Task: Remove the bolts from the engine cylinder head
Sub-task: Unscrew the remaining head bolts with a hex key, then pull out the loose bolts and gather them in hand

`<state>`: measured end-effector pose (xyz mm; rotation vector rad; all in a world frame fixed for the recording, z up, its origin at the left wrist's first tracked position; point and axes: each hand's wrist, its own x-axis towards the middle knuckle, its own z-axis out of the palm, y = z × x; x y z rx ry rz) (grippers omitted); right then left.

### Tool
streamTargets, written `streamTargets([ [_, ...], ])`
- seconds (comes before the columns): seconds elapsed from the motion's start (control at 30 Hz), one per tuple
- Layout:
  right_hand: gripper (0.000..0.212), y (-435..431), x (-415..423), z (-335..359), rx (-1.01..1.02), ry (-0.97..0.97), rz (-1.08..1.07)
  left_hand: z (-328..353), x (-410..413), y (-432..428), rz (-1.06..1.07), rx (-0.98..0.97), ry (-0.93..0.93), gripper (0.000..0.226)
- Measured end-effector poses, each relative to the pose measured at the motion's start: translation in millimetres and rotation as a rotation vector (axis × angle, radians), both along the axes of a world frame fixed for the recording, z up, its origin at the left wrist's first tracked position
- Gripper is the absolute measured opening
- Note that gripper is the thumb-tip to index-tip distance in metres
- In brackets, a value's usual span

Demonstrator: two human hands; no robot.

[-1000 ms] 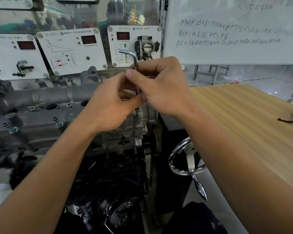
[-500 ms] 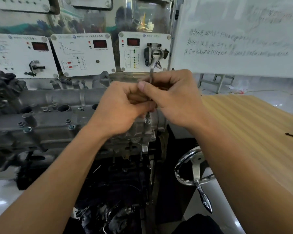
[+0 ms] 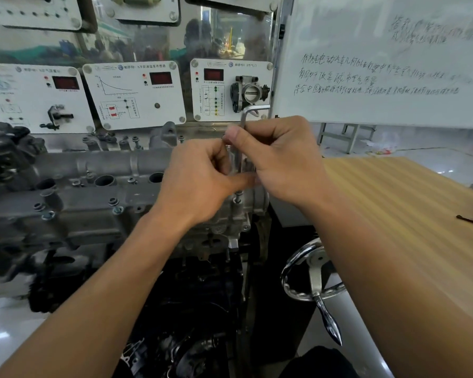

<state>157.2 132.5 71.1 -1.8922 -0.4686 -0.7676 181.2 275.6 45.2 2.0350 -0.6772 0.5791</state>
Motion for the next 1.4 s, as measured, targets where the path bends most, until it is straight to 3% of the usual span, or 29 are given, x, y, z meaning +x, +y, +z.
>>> streamTargets([
  [0.07,0.024,0,-2,5,0.042,-0.019,0.004,-2,0,2,0.022,0.207,0.030,0.045],
  [0.13,0.020,-3,-7,14,0.117,-0.041,0.005,-3,2,6,-0.021,0.416,0.053,0.028],
  [0.23,0.023,-26,-18,27,0.209,-0.059,-0.080,-4,4,9,-0.084,0.478,0.044,0.013],
  [0.33,0.029,-77,-37,20,0.147,0.080,-0.264,-3,1,7,-0.077,0.475,0.028,0.013],
  [0.4,0.032,-119,-54,3,0.053,0.252,-0.447,-1,-3,1,-0.055,0.467,-0.009,0.027],
  [0.47,0.033,-162,-75,-16,-0.010,0.413,-0.632,4,-10,-17,-0.024,0.519,-0.053,0.065],
  [0.53,0.031,-198,-97,-35,-0.028,0.552,-0.786,6,-23,-52,-0.080,0.483,-0.085,0.081],
  [0.63,0.027,-237,-135,-63,-0.024,0.745,-0.954,-10,-56,-129,-0.454,0.314,0.124,0.069],
  [0.7,0.023,-255,-159,-85,-0.048,0.878,-1.026,-33,-81,-184,-0.720,0.318,0.371,0.052],
  [0.77,0.021,-270,-180,-107,-0.051,0.942,-1.071,-63,-103,-234,-0.847,0.369,0.511,0.040],
  [0.93,0.010,-288,-208,-135,-0.125,1.153,-1.143,-124,-137,-310,-0.802,0.575,0.535,0.036],
  [1.07,0.017,-295,-207,-136,-0.430,1.222,-1.286,-129,-131,-308,-0.793,0.617,0.542,0.029],
  [1.13,0.015,-286,-194,-124,-0.558,1.159,-1.347,-118,-118,-283,-0.818,0.560,0.433,0.027],
  [1.23,0.026,-246,-143,-93,-0.653,0.960,-1.237,-96,-94,-216,-0.689,0.201,0.148,0.011],
  [1.3,0.030,-196,-101,-69,-0.593,0.727,-1.022,-80,-82,-166,-0.588,-0.003,0.021,0.005],
  [1.4,0.021,-107,-58,-28,-0.466,0.366,-0.606,-57,-68,-97,-0.418,-0.150,-0.088,0.003],
])
